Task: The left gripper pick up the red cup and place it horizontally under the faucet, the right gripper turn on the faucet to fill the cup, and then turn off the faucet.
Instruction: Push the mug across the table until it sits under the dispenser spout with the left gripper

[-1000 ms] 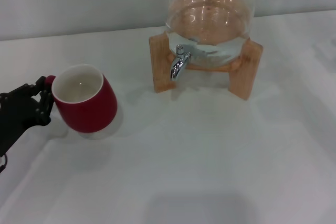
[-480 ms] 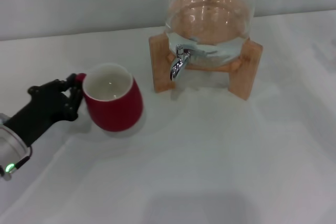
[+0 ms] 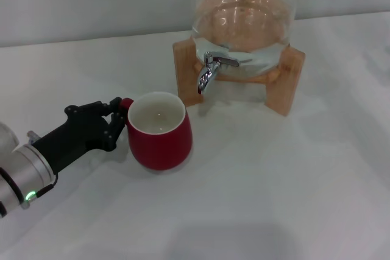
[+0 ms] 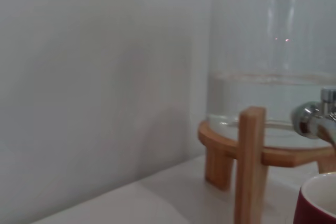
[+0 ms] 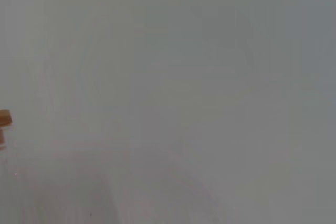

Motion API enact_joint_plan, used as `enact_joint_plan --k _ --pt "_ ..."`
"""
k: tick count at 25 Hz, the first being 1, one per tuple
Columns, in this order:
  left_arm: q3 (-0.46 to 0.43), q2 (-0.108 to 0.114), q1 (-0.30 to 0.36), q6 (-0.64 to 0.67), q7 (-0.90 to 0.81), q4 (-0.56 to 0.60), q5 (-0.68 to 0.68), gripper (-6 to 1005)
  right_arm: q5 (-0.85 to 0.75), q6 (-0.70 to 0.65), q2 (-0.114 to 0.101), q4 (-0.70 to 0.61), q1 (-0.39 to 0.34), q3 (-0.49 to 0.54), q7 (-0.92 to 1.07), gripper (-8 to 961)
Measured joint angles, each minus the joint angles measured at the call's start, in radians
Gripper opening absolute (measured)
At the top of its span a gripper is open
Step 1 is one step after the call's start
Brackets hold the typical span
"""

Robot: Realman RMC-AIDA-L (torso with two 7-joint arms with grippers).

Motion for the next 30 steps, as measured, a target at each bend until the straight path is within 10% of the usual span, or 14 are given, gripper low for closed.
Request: enact_joint_plan --k 30 --pt "0.002 -0.003 -0.137 0.134 -0.053 -0.005 0.128 139 0.010 0.002 0.000 -0.022 0.008 0.001 -0.014 632"
